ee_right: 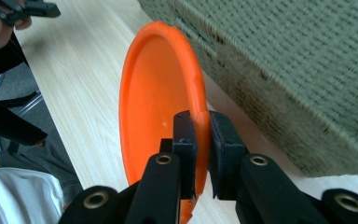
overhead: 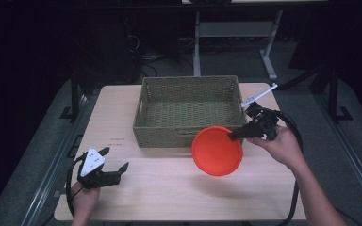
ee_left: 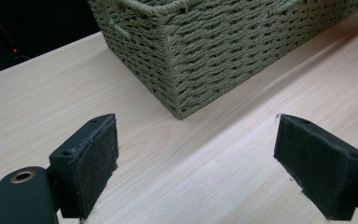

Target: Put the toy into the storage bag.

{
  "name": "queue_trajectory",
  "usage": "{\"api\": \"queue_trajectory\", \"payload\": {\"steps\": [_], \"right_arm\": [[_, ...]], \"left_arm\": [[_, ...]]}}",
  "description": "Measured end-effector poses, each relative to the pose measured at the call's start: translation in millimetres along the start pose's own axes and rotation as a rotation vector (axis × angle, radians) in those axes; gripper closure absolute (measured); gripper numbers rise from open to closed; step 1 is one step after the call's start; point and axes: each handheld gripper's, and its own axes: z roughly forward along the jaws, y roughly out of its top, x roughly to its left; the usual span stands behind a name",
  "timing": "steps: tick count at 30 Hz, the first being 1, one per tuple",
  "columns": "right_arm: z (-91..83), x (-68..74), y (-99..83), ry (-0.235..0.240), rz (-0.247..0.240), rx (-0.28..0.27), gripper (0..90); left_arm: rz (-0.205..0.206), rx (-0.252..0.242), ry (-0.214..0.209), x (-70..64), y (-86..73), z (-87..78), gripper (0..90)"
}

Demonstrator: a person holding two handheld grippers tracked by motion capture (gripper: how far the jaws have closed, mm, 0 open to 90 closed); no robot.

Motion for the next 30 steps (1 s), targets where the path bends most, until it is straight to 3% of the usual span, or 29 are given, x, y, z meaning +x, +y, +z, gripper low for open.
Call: {"api": "queue_trajectory", "payload": {"steps": [15, 30], "right_arm": [[-20.2, 0.9, 35.4, -0.006, -0.005, -0.026, 81.9], [-22.8, -4.7, 61.6, -0.009, 0.006, -0.03, 81.8]], "left_arm": [[-0.006, -0.004, 0.007, 1.0, -0.8, -1.7, 13.0], [-0.015, -0.01, 0.007, 0.8, -1.4, -1.9, 13.0]]}}
